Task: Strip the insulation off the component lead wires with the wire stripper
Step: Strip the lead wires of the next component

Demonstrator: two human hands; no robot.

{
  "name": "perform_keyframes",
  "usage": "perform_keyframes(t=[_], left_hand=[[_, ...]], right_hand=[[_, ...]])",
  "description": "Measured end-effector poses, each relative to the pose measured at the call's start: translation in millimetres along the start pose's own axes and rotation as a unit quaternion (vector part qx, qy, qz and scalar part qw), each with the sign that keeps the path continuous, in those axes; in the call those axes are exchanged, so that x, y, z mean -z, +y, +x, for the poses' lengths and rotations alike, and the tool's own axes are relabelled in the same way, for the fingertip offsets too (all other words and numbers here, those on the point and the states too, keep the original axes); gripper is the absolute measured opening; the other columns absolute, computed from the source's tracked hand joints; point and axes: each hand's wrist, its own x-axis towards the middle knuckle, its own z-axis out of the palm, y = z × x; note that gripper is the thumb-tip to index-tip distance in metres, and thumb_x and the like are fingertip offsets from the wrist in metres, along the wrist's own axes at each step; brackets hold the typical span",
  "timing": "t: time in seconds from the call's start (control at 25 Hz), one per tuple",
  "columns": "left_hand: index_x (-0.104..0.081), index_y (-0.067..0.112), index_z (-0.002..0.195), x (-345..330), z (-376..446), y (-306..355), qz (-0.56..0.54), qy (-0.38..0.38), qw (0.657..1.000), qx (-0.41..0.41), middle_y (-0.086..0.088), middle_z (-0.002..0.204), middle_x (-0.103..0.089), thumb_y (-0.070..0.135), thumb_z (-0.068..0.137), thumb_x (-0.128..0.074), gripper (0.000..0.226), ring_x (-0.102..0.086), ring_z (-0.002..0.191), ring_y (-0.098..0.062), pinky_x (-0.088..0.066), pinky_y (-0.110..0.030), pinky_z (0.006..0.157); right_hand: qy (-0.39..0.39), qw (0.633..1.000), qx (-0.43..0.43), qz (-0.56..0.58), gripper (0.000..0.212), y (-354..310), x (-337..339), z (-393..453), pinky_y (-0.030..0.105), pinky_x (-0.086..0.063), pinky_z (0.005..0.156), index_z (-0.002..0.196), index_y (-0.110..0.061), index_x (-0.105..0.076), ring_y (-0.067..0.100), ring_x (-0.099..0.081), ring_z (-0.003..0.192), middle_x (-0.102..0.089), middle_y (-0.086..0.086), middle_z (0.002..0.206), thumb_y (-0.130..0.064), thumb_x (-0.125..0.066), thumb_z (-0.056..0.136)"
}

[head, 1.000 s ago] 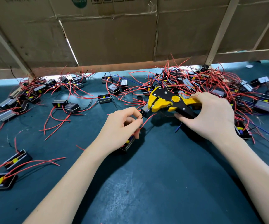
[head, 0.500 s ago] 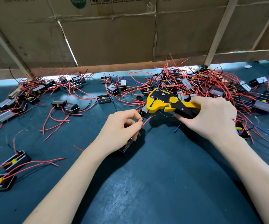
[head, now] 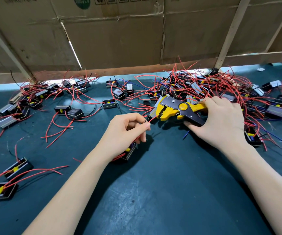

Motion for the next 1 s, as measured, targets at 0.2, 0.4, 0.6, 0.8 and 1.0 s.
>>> perform_keyframes(t=[0.2,0.4,0.6,0.8,1.0], left_hand=[[-0.066,0.005,0.081,-1.9,-0.4,-0.4,0.005,-0.005,1.0,0.012,-0.009,0.058,-0.067,0.015,0.095,-0.062,0.018,-0.054,0.048,-0.019,-0.048,-0.023,0.054],[-0.066,0.006,0.081,-3.4,-0.5,-1.2,0.011,-0.008,1.0,0.011,-0.008,0.058,-0.067,0.016,0.095,-0.061,0.018,-0.055,0.048,-0.017,-0.048,-0.022,0.055],[-0.066,0.008,0.08,-3.8,-0.5,-0.6,0.012,-0.013,1.0,0.009,-0.009,0.058,-0.067,0.016,0.095,-0.062,0.018,-0.055,0.048,-0.018,-0.047,-0.022,0.055],[-0.065,0.016,0.074,4.5,-2.1,-1.3,0.132,0.005,0.991,-0.015,-0.005,0.063,-0.065,0.024,0.09,-0.068,0.018,-0.052,0.056,-0.013,-0.044,-0.028,0.062],[-0.059,0.012,0.092,5.7,-1.1,-0.4,0.104,0.043,0.993,-0.038,0.004,0.067,-0.065,0.013,0.095,-0.061,0.004,-0.056,0.053,-0.01,-0.044,-0.025,0.06]], right_hand=[[0.008,0.999,0.0,0.036,0.057,-3.7,1.7,0.1,0.04,-0.034,0.081,0.098,-0.015,-0.063,0.031,-0.058,0.097,-0.063,0.004,0.095,-0.062,-0.068,0.066],[0.028,0.997,0.014,0.07,0.049,-7.4,9.1,-1.5,0.04,-0.044,0.077,0.092,-0.014,-0.069,0.032,-0.066,0.09,-0.069,0.004,0.088,-0.053,-0.08,0.065],[0.053,0.997,-0.014,0.057,0.043,-8.5,14.7,-2.8,0.029,-0.04,0.057,0.069,-0.014,-0.065,0.034,-0.064,0.066,-0.063,0.006,0.06,-0.055,-0.079,0.068],[0.078,0.996,-0.004,0.042,0.056,-7.4,8.7,-1.0,0.042,-0.035,0.078,0.094,-0.011,-0.062,0.034,-0.057,0.089,-0.062,0.009,0.089,-0.063,-0.069,0.073],[0.041,0.998,-0.029,0.041,0.055,-0.2,2.2,0.4,0.042,-0.033,0.084,0.097,-0.013,-0.062,0.034,-0.056,0.095,-0.062,0.008,0.092,-0.058,-0.074,0.067]])
